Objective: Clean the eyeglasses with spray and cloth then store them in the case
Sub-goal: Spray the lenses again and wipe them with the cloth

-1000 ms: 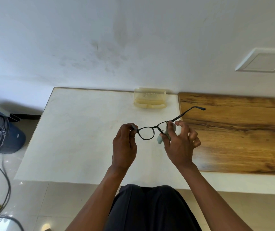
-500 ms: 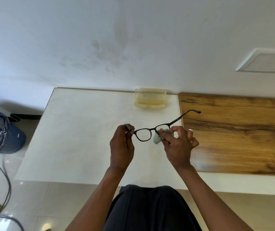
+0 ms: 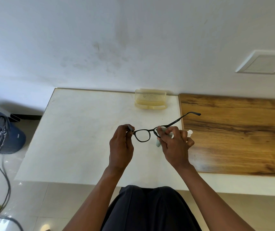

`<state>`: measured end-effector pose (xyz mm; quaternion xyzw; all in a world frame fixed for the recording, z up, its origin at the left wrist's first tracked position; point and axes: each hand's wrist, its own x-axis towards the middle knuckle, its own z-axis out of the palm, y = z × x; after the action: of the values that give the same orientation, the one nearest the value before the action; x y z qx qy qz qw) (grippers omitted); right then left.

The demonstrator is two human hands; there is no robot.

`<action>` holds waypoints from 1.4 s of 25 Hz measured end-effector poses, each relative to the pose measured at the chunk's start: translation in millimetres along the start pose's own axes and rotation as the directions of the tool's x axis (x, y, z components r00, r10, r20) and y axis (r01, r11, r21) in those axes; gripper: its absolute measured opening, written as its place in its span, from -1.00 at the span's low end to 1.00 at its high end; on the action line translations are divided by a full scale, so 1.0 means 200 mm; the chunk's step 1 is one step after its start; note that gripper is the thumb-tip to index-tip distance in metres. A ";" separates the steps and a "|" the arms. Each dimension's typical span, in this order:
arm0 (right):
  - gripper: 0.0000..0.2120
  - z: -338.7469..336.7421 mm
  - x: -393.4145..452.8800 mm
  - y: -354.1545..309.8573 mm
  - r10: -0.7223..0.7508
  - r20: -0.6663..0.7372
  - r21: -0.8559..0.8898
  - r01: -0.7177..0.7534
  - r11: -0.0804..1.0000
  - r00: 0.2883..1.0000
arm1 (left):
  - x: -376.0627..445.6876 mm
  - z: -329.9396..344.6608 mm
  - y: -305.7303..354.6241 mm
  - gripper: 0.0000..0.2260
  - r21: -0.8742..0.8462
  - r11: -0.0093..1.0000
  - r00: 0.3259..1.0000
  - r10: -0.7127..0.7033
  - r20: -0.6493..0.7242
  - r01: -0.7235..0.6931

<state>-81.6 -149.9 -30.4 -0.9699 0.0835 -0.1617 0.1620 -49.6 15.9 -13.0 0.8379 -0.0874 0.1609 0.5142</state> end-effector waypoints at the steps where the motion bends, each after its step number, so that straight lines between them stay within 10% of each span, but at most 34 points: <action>1: -0.59 0.00 0.00 0.00 -0.036 -0.028 -0.002 0.036 0.999 0.999 | 0.00 0.00 0.00 -0.85 0.001 1.000 1.000 -0.002 -0.004 0.002; 8: -0.94 0.01 0.00 0.03 -0.145 -0.188 -0.073 0.134 0.988 0.971 | -0.01 -0.01 -0.03 -0.82 0.024 1.000 0.999 -0.008 -0.035 0.009; 18: -0.93 0.00 0.00 0.04 -0.230 -0.166 -0.036 0.227 0.973 0.959 | -0.01 -0.02 -0.05 -0.74 0.053 0.998 0.998 0.032 -0.060 -0.029; 35: -0.72 -0.01 -0.09 0.07 0.250 0.225 0.280 -0.308 0.909 0.942 | -0.03 -0.06 -0.12 -0.82 0.095 0.995 0.996 -0.018 -0.092 0.027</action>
<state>-101.4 -160.1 -40.0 -0.9209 0.1799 -0.0577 0.3410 -48.7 37.5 -30.7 0.8544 -0.0465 0.1970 0.4786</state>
